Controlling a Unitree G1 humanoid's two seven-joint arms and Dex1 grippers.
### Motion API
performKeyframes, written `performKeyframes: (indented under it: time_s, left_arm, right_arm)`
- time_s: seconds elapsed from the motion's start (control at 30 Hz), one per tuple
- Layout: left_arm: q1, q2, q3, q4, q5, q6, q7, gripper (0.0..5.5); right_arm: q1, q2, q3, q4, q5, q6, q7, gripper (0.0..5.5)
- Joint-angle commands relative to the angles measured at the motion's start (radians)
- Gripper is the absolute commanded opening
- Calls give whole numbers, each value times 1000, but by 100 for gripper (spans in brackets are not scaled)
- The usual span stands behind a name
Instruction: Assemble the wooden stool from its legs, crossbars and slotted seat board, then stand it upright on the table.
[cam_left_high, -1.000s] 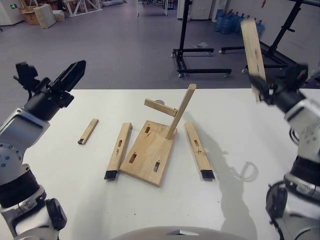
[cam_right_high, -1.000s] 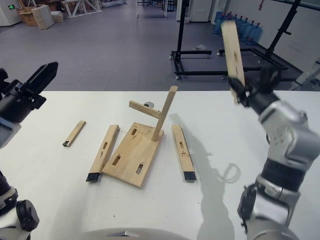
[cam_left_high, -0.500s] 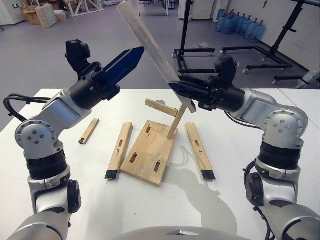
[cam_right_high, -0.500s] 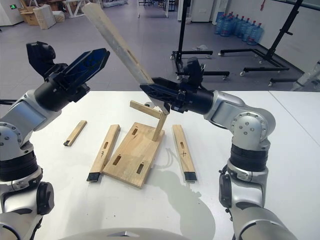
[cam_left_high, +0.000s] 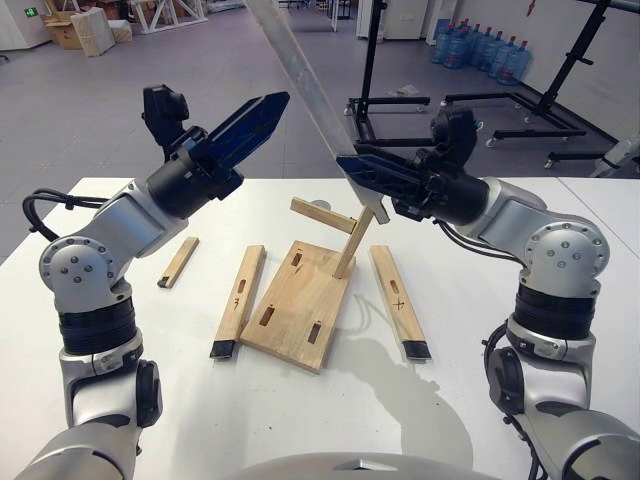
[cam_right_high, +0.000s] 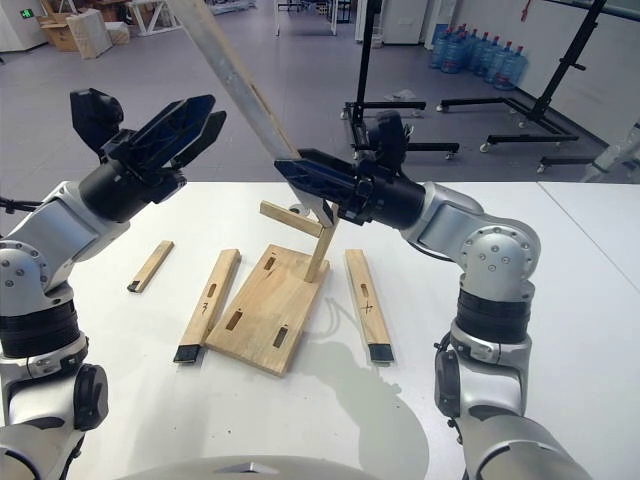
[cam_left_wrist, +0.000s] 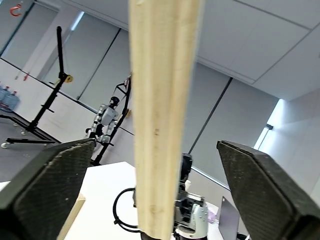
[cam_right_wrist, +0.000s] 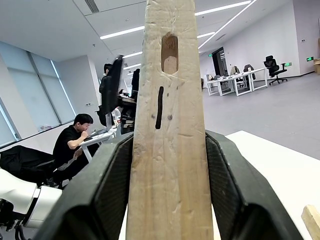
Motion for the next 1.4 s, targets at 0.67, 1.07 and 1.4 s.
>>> performKeyframes:
  time_s: [0.67, 1.07, 1.4]
  left_arm:
    - [-124, -36, -35, 144, -178, -6, 108, 520]
    - [-124, -32, -26, 168, -213, -10, 125, 412]
    - [-129, -40, -30, 156, -233, -28, 140, 264]
  right_arm:
    - [-55, 32, 95, 53, 28, -3, 40, 202]
    - [-49, 45, 98, 53, 30, -5, 19, 202]
    - [-27, 42, 119, 35, 20, -4, 24, 202]
